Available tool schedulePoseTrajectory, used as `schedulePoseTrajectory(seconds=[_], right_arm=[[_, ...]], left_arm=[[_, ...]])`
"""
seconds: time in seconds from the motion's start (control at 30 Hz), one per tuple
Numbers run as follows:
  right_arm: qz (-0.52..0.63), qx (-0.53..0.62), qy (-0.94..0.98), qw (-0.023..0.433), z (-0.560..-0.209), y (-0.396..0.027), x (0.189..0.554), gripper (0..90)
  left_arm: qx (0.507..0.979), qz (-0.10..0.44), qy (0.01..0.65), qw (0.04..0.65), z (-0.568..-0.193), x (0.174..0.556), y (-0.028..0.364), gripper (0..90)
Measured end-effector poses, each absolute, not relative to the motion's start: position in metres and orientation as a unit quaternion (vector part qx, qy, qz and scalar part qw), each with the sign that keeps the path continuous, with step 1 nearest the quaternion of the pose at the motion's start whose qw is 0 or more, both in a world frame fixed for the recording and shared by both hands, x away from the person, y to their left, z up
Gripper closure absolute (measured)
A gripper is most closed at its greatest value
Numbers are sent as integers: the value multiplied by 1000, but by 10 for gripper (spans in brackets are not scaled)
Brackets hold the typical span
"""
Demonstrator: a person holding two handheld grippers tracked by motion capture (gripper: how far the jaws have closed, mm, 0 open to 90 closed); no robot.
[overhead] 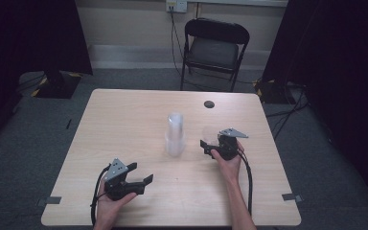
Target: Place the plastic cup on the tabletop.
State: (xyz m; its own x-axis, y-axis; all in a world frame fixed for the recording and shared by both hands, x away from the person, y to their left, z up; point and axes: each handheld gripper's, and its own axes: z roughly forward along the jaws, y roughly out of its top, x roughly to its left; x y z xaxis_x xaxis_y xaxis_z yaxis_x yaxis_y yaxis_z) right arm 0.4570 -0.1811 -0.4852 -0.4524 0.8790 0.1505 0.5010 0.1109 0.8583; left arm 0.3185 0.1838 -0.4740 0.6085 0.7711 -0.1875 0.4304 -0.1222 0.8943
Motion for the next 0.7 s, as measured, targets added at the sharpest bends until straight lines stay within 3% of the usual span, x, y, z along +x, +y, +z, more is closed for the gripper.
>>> schedulePoseTrajectory(seconds=[0.7], right_arm=[[472,479,707,218,-478,-197,423,161]], left_arm=[[733,175,408,515,-467,316,187,174]])
